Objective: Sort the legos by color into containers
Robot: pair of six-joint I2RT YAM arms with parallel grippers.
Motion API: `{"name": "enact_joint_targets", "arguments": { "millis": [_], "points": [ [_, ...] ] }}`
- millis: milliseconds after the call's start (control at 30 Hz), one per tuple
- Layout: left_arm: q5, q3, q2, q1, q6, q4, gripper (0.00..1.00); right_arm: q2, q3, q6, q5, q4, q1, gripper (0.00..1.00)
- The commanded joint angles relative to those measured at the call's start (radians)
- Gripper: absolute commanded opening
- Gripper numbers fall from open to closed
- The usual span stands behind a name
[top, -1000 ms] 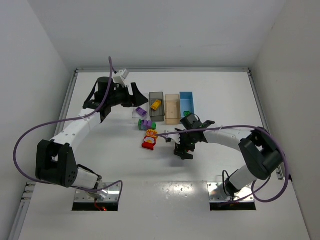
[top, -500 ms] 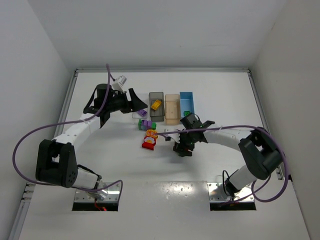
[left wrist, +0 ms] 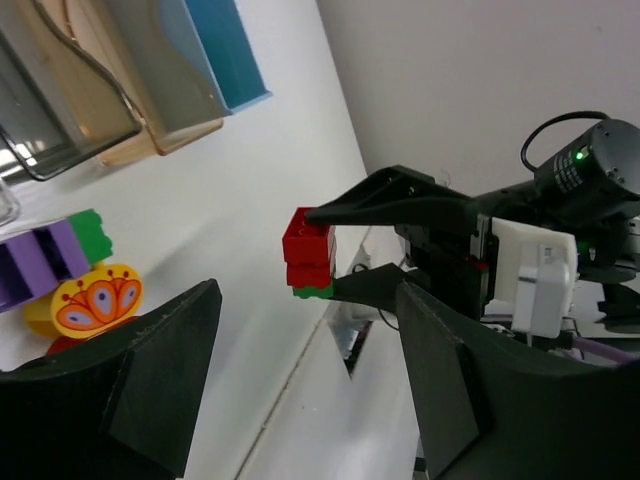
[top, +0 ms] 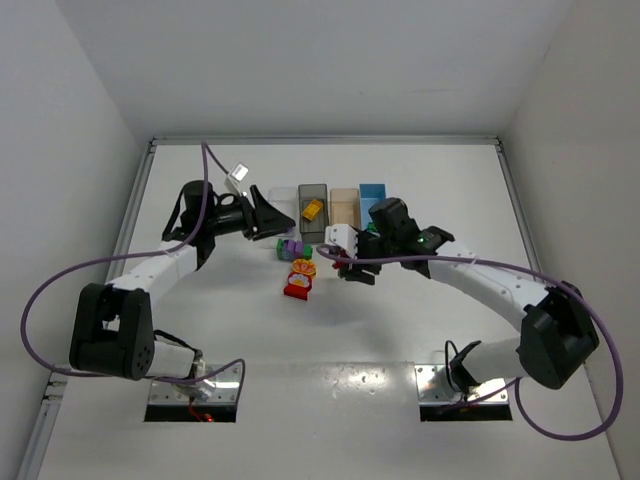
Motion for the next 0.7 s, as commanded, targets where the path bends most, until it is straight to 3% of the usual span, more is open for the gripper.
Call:
{"name": "enact_joint_targets", "arguments": {
  "millis": [0, 233, 667],
  "points": [
    [0.074, 0.008, -0.005, -0.012, -0.067, 0.104, 0.75, -0.009, 0.093, 0.012, -0.050, 0.035, 0.012, 0.12],
    [0.051, 0.102, 0.035, -0.056, 0.024, -0.010, 0.74, 0.030, 0.216, 0.057, -0.030, 0.049, 0.064, 0.12],
    [0.051, 0.163, 0.088, -0.102, 0.047, -0.031, 0.73, 0.093, 0.285, 0.066, 0.025, 0.078, 0.127, 0.12]
  ]
}}
